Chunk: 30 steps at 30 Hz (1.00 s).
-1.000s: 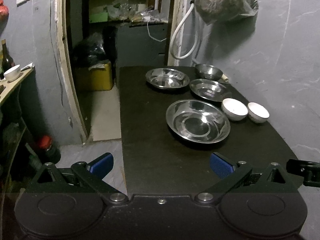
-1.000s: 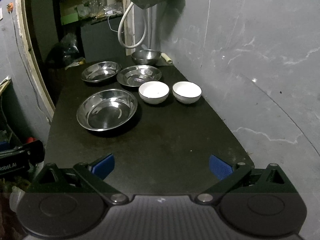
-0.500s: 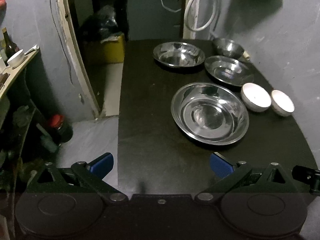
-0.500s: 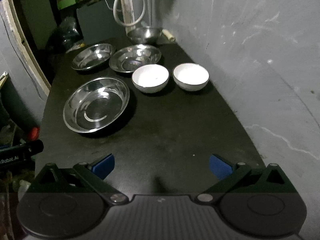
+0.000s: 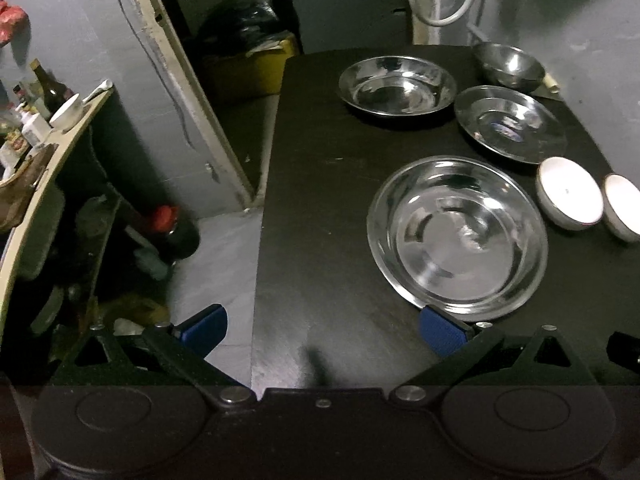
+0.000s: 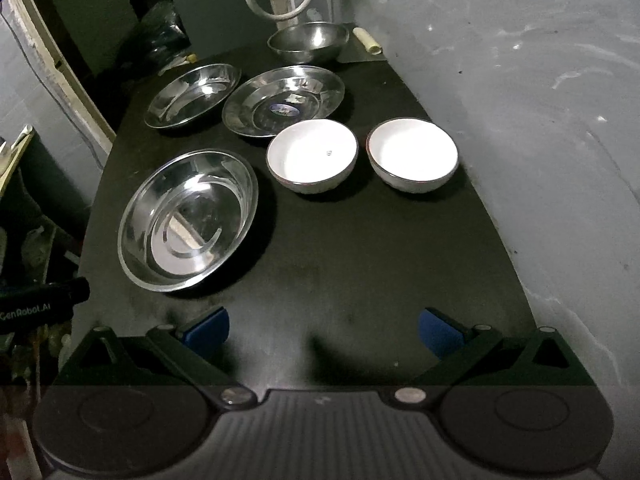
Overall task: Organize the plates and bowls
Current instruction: 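Move both grippers toward the large steel plate rim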
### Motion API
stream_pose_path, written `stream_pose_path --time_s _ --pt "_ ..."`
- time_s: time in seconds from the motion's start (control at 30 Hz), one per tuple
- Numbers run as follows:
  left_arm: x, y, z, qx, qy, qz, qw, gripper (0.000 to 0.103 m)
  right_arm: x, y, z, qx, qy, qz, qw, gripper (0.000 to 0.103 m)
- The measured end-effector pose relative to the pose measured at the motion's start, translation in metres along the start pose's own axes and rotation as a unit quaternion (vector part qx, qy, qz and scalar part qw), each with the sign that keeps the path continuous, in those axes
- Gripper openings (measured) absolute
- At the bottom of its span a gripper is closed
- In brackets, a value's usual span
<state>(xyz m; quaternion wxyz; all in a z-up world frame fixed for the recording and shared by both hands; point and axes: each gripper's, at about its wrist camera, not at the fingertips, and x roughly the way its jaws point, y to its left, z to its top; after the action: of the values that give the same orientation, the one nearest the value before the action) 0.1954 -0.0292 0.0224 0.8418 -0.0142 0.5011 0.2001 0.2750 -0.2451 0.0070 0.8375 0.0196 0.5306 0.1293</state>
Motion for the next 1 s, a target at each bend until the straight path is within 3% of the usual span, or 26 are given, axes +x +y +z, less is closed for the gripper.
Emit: stream_pose_path --time_s 0.2,0.33,0.67,0.9,1.0 --pt "0.011 -0.002 0.017 0.016 0.011 0.017 0.9997 0.102 0.017 0.000 0.010 0.017 0.022 0.014 1.000 0.103" --pt "0.024 0.008 0.028 0.023 0.011 -0.003 0.9997 0.102 0.025 0.005 0.007 0.034 0.030 0.002 0.999 0.103" --pt "0.072 0.041 0.079 0.019 -0.022 -0.104 0.9942 0.102 -0.008 0.034 0.017 0.070 -0.081 -0.031 0.994 0.103" --pt "0.096 0.051 0.113 0.012 -0.038 -0.106 0.9936 0.102 0.000 0.054 0.044 0.038 -0.124 0.003 0.992 0.103" --pt "0.107 0.055 0.127 -0.003 -0.037 -0.089 0.9953 0.102 0.013 0.062 0.064 0.007 -0.144 0.028 0.989 0.103"
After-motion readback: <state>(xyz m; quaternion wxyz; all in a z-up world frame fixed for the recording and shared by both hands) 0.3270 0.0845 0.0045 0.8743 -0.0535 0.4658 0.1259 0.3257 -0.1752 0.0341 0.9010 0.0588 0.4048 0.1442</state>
